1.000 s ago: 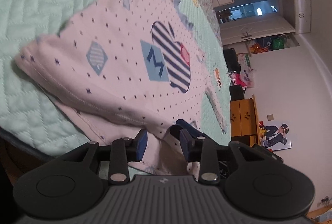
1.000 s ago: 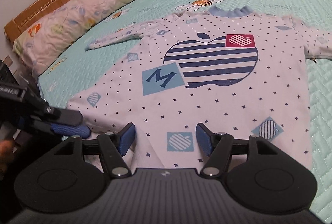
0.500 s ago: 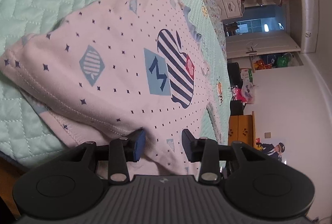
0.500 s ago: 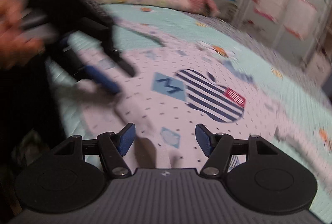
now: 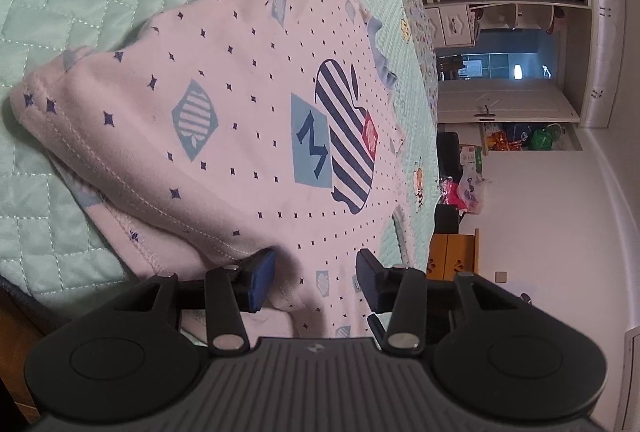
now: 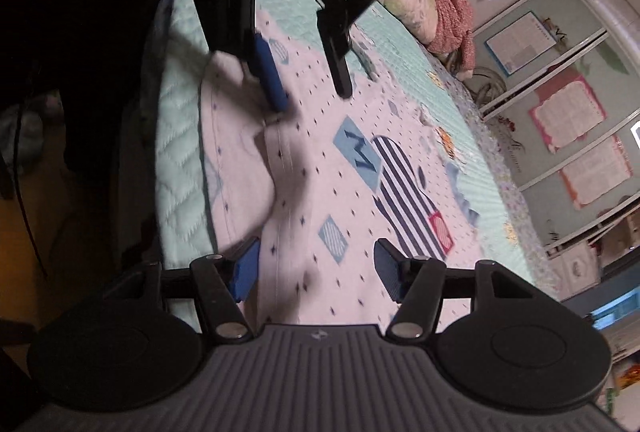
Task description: Fold clothes
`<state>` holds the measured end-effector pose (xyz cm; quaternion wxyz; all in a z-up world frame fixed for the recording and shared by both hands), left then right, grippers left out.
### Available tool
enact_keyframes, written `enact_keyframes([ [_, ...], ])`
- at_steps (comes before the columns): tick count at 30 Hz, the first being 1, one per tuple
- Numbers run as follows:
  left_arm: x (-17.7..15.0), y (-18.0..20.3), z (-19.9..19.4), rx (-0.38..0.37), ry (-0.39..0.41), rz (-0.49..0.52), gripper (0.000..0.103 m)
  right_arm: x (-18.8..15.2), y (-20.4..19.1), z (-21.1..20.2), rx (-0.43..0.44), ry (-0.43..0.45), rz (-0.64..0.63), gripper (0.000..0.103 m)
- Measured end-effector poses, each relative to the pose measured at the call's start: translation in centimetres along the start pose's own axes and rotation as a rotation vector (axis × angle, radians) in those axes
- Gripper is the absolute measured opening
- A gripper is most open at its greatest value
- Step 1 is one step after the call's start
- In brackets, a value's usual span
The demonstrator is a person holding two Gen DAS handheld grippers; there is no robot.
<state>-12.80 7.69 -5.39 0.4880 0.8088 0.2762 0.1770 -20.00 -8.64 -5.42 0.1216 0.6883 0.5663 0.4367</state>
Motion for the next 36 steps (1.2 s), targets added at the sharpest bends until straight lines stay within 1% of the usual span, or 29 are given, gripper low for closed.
enact_keyframes([
  [3,-0.5,-0.1,-0.3,0.005,-0.011,0.0,0.049,-0.2,0.2,-0.1,-0.042,0.01,0.0,0.063],
  [7,-1.5,-0.4,-0.7,0.008,-0.033,0.001,0.051,1.0,1.2,-0.8,-0.094,0.09,0.04,0.063],
  [8,-1.8,-0.5,-0.8,0.007,-0.038,0.0,0.052,1.2,1.4,-0.7,-0.102,0.097,0.046,0.063],
  [11,-2.5,-0.6,-1.1,0.002,-0.054,-0.006,0.052,1.2,1.9,-0.2,-0.108,0.087,0.063,0.062],
  [14,-3.1,-0.7,-1.3,-0.012,-0.065,-0.015,0.053,1.4,2.7,0.0,-0.096,0.088,0.102,0.057],
  [17,-3.2,-1.0,-1.7,-0.034,-0.056,-0.053,0.056,1.6,2.9,-0.1,-0.074,0.081,0.129,0.041],
  [18,-3.2,-1.2,-1.9,-0.038,-0.05,-0.067,0.056,1.7,2.8,-0.1,-0.063,0.077,0.139,0.021],
  [19,-3.1,-1.4,-2.0,-0.037,-0.046,-0.078,0.056,1.7,2.8,-0.1,-0.047,0.072,0.155,0.003],
  [20,-3.1,-1.5,-2.2,-0.038,-0.042,-0.085,0.057,1.7,2.8,-0.1,-0.032,0.069,0.174,0.001],
  [25,-2.8,-1.9,-3.5,-0.055,-0.019,-0.093,0.058,1.3,2.0,-1.4,0.101,0.069,0.309,0.001],
  [28,-2.6,-2.9,-4.4,-0.04,0.003,-0.114,0.059,0.9,1.4,-2.5,0.201,0.064,0.394,0.001],
  [31,-2.2,-4.0,-5.3,-0.024,0.029,-0.139,0.059,0.1,1.5,-3.1,0.246,0.064,0.507,0.001],
  [33,-1.8,-4.3,-5.9,-0.023,0.065,-0.157,0.059,-0.3,2.1,-2.9,0.253,0.069,0.578,0.001],
  [36,-1.3,-4.2,-6.8,-0.026,0.113,-0.15,0.06,-0.7,3.8,-2.2,0.279,0.091,0.738,0.001],
])
Point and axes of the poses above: each gripper's, at about its wrist camera, not at the fingertips, and z roughly the way its jaws point, y to its right, x to its top, the point moved 9 cm from there along z, roughly the way its jaws point
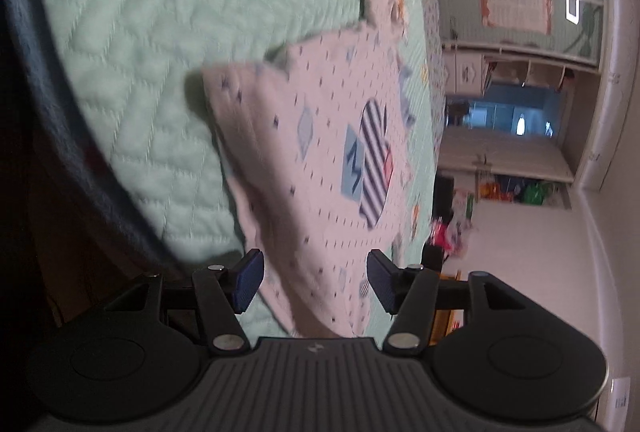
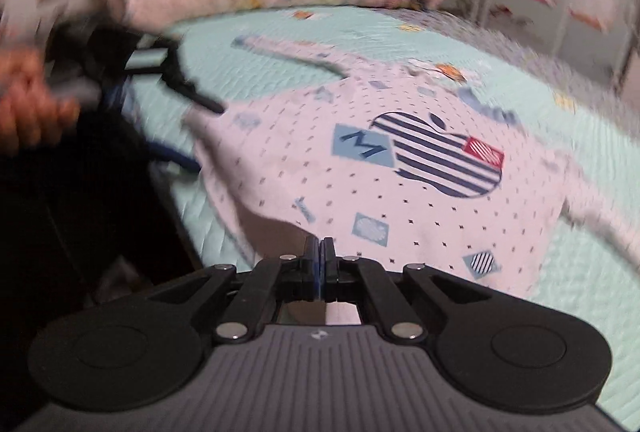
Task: Fold clothes
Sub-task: 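Pinch the sleeper edge with the right gripper while the left gripper releases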
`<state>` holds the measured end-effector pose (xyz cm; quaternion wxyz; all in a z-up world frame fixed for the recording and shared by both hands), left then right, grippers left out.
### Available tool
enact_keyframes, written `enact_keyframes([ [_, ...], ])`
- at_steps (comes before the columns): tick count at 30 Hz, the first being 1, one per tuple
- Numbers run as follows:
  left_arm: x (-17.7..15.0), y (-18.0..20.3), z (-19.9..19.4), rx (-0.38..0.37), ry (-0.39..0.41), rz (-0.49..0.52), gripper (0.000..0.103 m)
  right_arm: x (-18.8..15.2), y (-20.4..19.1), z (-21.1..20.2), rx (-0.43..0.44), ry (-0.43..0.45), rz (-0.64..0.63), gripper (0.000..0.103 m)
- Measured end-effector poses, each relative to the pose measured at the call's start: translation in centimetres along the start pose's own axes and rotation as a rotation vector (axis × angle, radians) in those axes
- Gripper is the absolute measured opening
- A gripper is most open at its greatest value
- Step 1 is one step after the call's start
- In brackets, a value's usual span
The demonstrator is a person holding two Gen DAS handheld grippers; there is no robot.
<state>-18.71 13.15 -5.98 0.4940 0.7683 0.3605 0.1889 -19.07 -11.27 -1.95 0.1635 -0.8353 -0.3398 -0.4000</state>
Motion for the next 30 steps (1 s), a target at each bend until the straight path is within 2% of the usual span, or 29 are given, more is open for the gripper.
enact_keyframes([
  [5,0.5,0.3,-0.7,0.019,0.035,0.025,0.06,0.8,2.7,-0.3,0.068,0.043,0.264,0.001],
  [9,-0.2,0.5,-0.5,-0.007,0.014,0.05,0.061,0.8,4.3,-0.7,0.153,0.062,0.479,0.001],
  [16,-3.1,1.4,2.8,-0.08,-0.095,0.085,0.063,0.5,3.9,-0.5,0.157,0.042,0.496,0.001],
  [21,-4.2,1.5,4.9,-0.077,-0.085,0.114,0.063,1.0,3.9,-0.5,0.164,0.056,0.518,0.001],
  [27,-4.3,2.6,6.0,-0.113,-0.032,0.106,0.063,1.4,3.8,-0.5,0.158,0.061,0.511,0.001],
  [30,-2.0,2.6,3.5,-0.121,0.088,0.091,0.063,1.1,3.8,-0.6,0.144,0.052,0.503,0.001],
])
Point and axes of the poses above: each gripper's, at about its wrist camera, not at the fingertips, and z roughly the way its jaws point, y to its right, x to its top, the point moved 9 cm from there along z, roughly the way its jaws point
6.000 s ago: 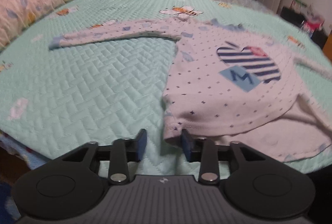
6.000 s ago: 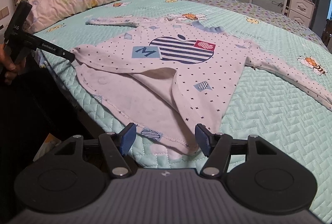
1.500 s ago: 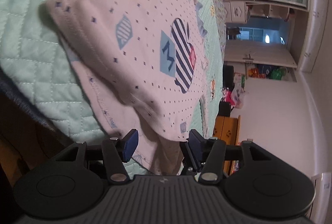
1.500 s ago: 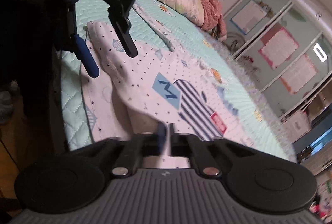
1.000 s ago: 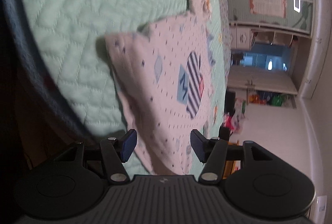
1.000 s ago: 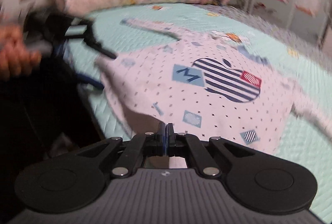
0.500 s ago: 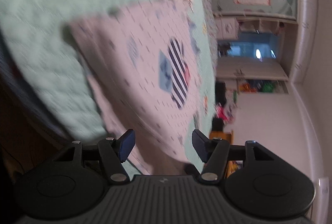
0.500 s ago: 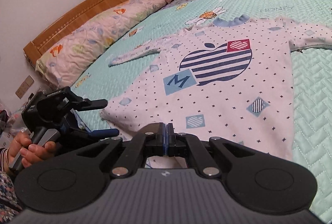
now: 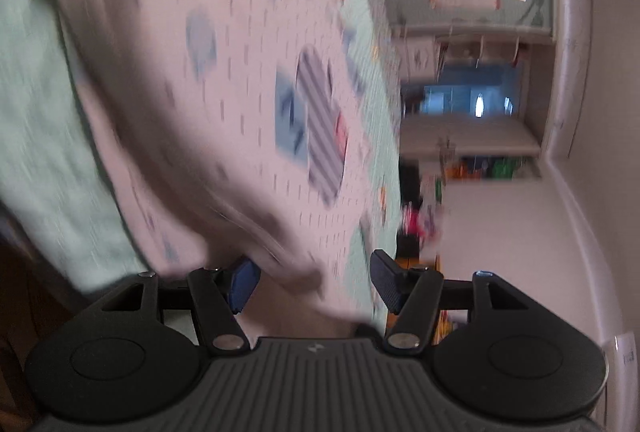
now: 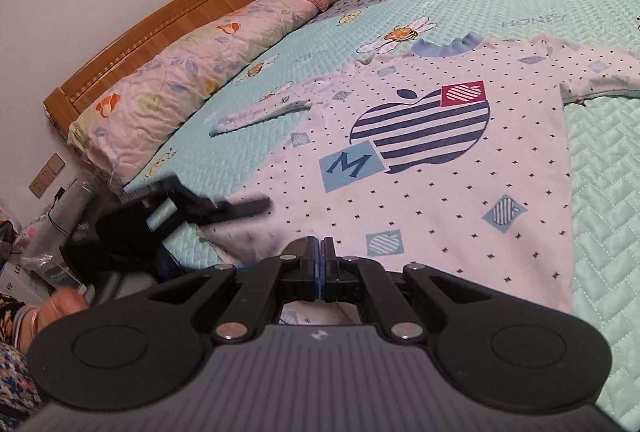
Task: Fold clothes
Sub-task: 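Pinch the sleeper edge with the right gripper while the left gripper releases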
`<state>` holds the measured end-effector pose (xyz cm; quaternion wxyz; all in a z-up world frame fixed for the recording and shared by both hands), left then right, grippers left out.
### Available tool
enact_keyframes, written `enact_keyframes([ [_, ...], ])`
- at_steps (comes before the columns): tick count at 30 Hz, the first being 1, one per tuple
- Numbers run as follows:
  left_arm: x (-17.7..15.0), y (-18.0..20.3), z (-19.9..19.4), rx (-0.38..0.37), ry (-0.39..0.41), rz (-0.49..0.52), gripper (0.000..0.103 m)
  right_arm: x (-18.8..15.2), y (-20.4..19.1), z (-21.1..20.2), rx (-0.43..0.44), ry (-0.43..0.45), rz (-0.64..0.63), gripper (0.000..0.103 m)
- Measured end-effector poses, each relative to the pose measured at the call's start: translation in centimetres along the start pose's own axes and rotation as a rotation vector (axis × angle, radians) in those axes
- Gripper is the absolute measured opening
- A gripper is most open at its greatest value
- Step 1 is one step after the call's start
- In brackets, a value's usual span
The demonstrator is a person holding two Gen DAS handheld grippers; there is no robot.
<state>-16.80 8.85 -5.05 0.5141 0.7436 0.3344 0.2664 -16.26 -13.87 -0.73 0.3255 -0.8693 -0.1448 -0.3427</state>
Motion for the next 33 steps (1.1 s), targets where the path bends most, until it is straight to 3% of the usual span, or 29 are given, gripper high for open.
enact_keyframes([
  [6,3.9,-1.2,-6.7,0.036,0.209,-0.011,0.063,-0.9,0.6,0.0,-0.038,-0.037,-0.029,0.001],
  [10,5.0,-2.6,-8.4,0.1,0.241,-0.02,0.063,-1.4,0.5,0.2,-0.035,-0.048,-0.03,0.001],
  [13,4.3,-2.7,-8.7,0.108,0.19,-0.003,0.063,-1.4,0.4,0.2,-0.03,-0.046,-0.026,0.001],
  [16,4.5,-2.4,-8.7,0.114,0.206,0.012,0.063,-0.8,0.3,0.0,0.001,-0.027,0.017,0.001],
  [19,4.4,-2.5,-7.9,0.12,0.202,-0.035,0.063,0.1,0.7,-0.2,0.041,-0.002,0.099,0.001],
  [22,2.7,-1.6,-6.1,0.075,0.098,-0.049,0.064,1.1,1.1,-0.4,0.08,0.021,0.177,0.001],
  [26,-0.8,0.7,-1.6,-0.051,-0.067,-0.034,0.064,1.9,1.0,-0.3,0.09,0.028,0.205,0.001],
  [30,-2.6,0.8,1.7,-0.091,-0.12,0.004,0.064,1.5,0.8,-0.1,0.072,0.014,0.192,0.001],
  [33,-3.0,1.0,2.3,-0.124,-0.053,0.051,0.064,0.9,1.0,-0.1,0.066,0.006,0.196,0.001],
])
Point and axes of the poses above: each gripper's, at about its wrist camera, not at the fingertips, and z roughly the way its jaws point, y to its right, x to its top, the point moved 9 cm from there along z, roughly the way its jaws point
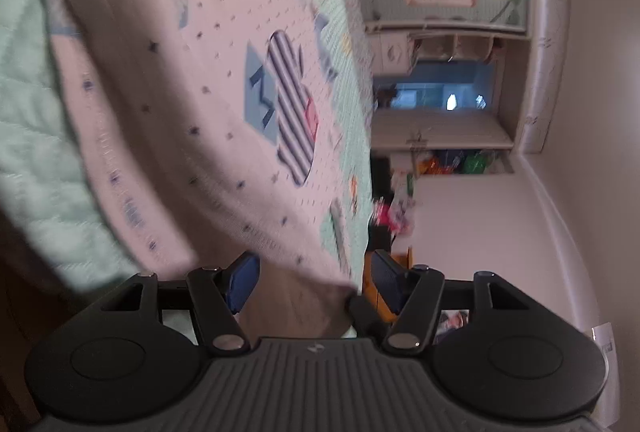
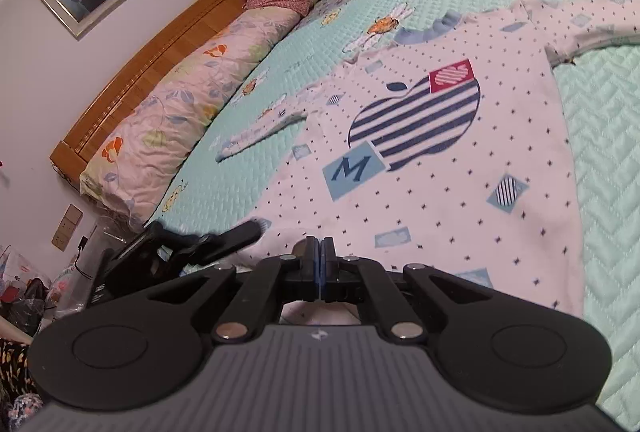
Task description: Fold clothes
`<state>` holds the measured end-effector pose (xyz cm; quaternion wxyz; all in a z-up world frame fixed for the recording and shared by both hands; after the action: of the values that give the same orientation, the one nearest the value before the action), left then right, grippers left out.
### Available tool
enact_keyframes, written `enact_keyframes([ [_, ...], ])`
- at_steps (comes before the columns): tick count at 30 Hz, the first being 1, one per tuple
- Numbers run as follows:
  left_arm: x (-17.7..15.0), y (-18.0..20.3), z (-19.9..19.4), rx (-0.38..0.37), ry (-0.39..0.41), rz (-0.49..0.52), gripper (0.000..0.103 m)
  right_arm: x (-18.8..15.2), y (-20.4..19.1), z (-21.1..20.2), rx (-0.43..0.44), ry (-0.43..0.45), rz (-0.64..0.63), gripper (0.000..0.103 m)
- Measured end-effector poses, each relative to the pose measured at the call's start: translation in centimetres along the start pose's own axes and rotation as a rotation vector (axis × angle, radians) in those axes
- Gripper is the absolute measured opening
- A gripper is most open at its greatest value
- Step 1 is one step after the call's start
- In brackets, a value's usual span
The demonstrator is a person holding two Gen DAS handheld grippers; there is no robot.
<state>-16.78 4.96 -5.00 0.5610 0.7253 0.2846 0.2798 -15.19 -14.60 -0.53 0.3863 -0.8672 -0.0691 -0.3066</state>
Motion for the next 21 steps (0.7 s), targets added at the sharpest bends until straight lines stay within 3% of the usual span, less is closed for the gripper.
enact_keyframes([
  [3,-0.5,0.1,-0.1,-0.001,0.039,0.055,0.064,-0.4,0.2,0.2,-0.011,-0.008,-0.002,0.001],
  [17,3.3,-0.8,-7.4,0.077,0.328,-0.006,0.065,-1.5,0.6,0.0,-0.027,-0.025,-0.015,0.001],
  [21,3.6,-1.1,-7.9,0.094,0.338,-0.03,0.065,-1.7,0.5,0.0,-0.023,-0.028,-0.019,0.001],
])
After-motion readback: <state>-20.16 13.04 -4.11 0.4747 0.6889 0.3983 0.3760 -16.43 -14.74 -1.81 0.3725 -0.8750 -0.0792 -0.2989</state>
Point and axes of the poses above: each gripper's, at about its wrist camera, not at the fingertips, and z roughly the way its jaws point, y to its right, x to its top, the point moved 9 cm from there along z, roughly the way its jaws point
